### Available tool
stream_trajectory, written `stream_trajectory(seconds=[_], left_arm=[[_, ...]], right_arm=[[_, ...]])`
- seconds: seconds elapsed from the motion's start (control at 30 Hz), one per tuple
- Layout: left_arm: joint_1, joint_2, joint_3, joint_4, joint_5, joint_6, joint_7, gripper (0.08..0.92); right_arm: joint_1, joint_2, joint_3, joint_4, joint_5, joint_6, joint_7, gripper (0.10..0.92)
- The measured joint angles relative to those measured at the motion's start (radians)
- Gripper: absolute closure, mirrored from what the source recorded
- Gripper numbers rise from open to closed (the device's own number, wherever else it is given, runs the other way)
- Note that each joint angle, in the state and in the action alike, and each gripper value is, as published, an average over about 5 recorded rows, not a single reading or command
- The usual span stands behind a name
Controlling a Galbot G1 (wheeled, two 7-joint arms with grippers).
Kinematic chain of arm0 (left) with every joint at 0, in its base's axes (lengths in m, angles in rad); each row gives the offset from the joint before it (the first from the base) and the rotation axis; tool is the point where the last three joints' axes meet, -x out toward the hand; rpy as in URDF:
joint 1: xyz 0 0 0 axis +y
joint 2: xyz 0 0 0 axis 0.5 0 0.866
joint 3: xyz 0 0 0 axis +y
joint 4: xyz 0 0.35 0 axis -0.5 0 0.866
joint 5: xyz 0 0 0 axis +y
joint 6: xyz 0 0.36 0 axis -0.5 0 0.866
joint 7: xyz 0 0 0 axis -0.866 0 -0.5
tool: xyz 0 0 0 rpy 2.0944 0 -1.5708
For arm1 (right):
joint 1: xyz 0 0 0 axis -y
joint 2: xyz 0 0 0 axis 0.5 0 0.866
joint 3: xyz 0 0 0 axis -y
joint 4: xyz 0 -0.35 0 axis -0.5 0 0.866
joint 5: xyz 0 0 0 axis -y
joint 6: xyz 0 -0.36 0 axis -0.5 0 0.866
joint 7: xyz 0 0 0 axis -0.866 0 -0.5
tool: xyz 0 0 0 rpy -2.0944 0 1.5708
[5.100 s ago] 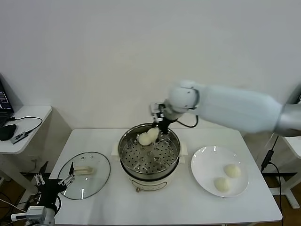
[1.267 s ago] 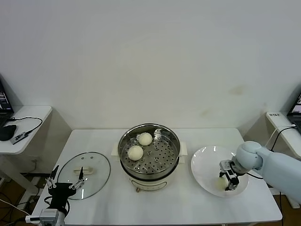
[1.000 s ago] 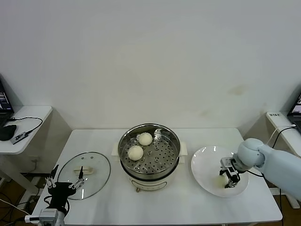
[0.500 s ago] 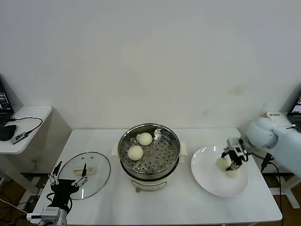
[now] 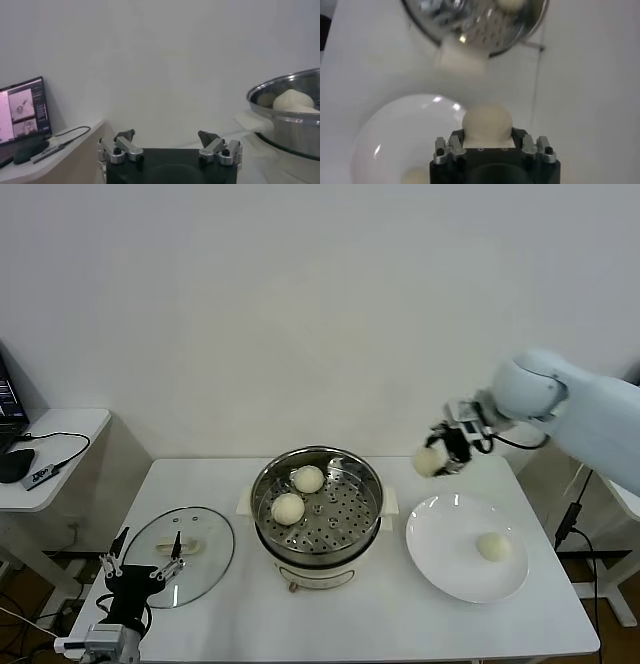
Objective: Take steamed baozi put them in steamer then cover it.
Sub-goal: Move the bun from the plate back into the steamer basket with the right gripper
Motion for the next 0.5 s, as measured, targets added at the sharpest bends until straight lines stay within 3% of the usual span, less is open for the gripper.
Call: stream_trajectory(seconds=[0.5], left_arm=[[0.017,-0.022,-0.042,-0.005,-0.001,-0.001,0.0,0.177]], right_arm=[[0.012,0.259,-0.133,-0.009,0.029,0.143,0.09,0.423]])
